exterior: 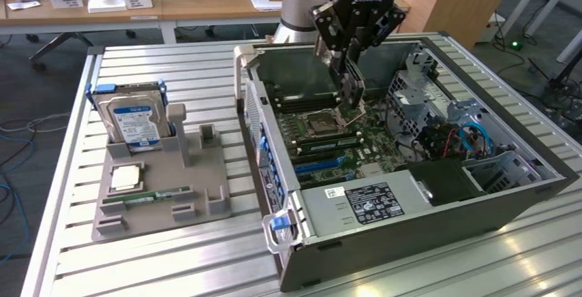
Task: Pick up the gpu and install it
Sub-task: 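Pick up the gpu and move the gpu toward the slot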
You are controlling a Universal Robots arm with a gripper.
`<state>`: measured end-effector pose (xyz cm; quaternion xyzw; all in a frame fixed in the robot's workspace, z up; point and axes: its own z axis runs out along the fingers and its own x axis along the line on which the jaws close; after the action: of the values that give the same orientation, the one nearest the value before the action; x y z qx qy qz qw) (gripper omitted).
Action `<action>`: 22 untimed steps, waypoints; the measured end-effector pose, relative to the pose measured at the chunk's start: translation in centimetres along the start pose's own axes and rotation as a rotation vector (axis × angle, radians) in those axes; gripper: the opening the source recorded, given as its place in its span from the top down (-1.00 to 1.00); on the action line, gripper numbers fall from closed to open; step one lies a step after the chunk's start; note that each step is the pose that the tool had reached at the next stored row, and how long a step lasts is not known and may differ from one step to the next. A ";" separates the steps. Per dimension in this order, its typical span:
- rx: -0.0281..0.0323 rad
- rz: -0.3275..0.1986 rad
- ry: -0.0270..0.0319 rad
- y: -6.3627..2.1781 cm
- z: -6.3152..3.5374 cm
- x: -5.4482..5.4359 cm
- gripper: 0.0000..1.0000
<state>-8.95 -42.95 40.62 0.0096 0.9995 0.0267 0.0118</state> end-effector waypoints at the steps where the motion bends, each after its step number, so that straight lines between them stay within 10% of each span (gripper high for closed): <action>1: -0.0001 0.000 0.0000 0.00 0.01 -0.3 0.48; 22: -0.0004 0.000 0.0000 0.10 0.13 -5.3 0.48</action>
<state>-3.64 -42.95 40.62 0.0097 0.9995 0.0269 0.0118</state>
